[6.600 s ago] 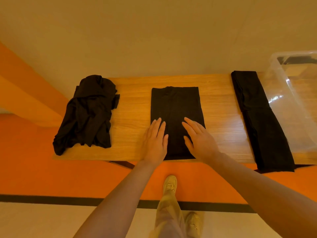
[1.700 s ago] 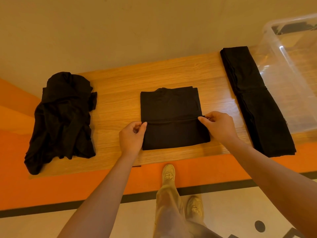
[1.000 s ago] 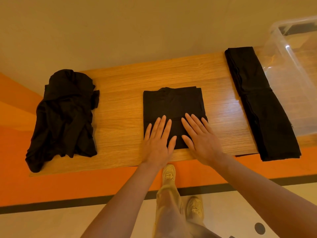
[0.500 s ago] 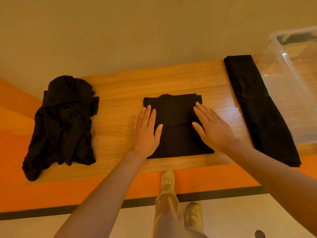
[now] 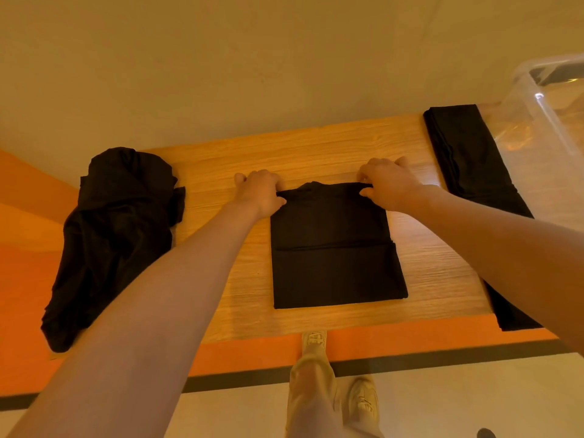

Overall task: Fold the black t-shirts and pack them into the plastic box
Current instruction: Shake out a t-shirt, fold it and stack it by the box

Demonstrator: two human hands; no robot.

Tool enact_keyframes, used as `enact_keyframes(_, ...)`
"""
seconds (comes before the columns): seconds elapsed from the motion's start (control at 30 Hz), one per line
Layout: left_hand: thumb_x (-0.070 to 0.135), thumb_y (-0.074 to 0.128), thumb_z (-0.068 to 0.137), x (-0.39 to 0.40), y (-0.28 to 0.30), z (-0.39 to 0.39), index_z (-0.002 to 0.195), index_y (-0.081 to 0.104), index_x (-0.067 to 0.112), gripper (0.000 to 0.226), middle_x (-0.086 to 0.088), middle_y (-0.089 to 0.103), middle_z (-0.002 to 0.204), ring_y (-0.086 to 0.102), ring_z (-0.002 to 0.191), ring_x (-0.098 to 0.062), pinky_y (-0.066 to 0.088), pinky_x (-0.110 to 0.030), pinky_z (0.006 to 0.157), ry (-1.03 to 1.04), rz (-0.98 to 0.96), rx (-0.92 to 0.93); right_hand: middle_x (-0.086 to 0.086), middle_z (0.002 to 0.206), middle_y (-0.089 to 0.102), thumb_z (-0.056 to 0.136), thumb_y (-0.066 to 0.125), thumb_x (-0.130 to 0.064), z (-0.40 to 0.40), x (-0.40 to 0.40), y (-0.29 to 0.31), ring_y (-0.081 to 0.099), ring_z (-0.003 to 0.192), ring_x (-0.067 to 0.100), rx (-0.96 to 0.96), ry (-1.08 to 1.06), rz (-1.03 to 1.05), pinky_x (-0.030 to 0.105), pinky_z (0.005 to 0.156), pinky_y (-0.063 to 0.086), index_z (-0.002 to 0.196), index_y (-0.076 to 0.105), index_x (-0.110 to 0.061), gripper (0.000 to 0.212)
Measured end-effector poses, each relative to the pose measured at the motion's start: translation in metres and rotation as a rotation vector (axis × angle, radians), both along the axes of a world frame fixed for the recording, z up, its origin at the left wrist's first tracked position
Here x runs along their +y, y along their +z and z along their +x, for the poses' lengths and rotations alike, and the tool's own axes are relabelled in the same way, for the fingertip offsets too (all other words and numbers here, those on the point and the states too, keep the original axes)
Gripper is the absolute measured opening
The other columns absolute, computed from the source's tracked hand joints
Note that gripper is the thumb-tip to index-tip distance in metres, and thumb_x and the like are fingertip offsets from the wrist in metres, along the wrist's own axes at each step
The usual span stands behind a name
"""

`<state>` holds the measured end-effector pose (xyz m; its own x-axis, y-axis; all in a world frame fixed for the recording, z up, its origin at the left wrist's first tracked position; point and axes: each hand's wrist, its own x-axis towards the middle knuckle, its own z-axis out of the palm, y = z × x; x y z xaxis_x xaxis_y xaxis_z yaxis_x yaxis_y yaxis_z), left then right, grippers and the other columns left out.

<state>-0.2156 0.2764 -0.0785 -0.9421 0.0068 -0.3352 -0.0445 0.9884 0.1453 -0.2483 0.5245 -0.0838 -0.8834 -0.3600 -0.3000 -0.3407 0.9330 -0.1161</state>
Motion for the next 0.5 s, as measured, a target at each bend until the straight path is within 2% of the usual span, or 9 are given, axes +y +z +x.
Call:
enact_keyframes(0.1,0.027,0.064,0.091,0.004,0.004,-0.004,0.093,0.056,0.026,0.008,-0.002,0.059,0.114,0.049,0.113,-0.024,0.024,-0.038,0.092,0.053,0.026,-0.059,0.007,0.123,0.053,0.094,0.058,-0.027,-0.006,-0.003,0.003,0.044,0.121,0.027,-0.040,-0.024,0.018,0.050,0.108,0.017,0.120,0.059,-0.016,0.029)
enact_keyframes(0.2,0.018,0.061,0.091,0.007,0.006,-0.002,0.091,0.051,0.025,0.012,-0.003,0.060,0.112,0.049,0.110,-0.025,0.022,-0.034,0.088,0.061,0.038,-0.034,0.004,0.119,0.058,0.092,0.060,-0.028,-0.005,0.002,0.003,0.049,0.114,0.024,0.001,-0.004,-0.038,0.044,0.102,0.021,0.114,0.060,-0.016,0.025)
enact_keyframes(0.3,0.017,0.062,0.091,0.005,0.008,0.007,0.090,0.052,0.025,0.013,0.001,0.062,0.104,0.051,0.105,-0.022,0.019,-0.031,0.084,0.093,0.127,0.066,0.004,0.114,0.064,0.091,0.062,-0.025,0.004,0.011,0.006,0.056,0.105,0.023,0.035,-0.015,-0.172,0.038,0.099,0.021,0.109,0.060,-0.015,0.021)
enact_keyframes(0.4,0.020,0.066,0.089,0.001,0.012,0.021,0.091,0.053,0.029,0.016,0.011,0.054,0.091,0.051,0.104,-0.020,0.018,-0.028,0.080,0.137,0.248,0.165,0.004,0.113,0.064,0.091,0.064,-0.024,0.016,0.020,0.011,0.057,0.100,0.020,0.044,-0.057,-0.325,0.039,0.103,0.027,0.115,0.058,-0.016,0.026)
enact_keyframes(0.5,0.022,0.068,0.088,-0.001,0.019,0.041,0.098,0.056,0.033,0.019,0.014,0.057,0.096,0.050,0.105,-0.015,0.014,-0.026,0.077,0.147,0.364,0.250,0.001,0.111,0.062,0.090,0.065,-0.023,0.033,0.029,0.024,0.051,0.094,0.013,0.063,-0.070,-0.456,0.039,0.102,0.033,0.125,0.056,-0.018,0.037)
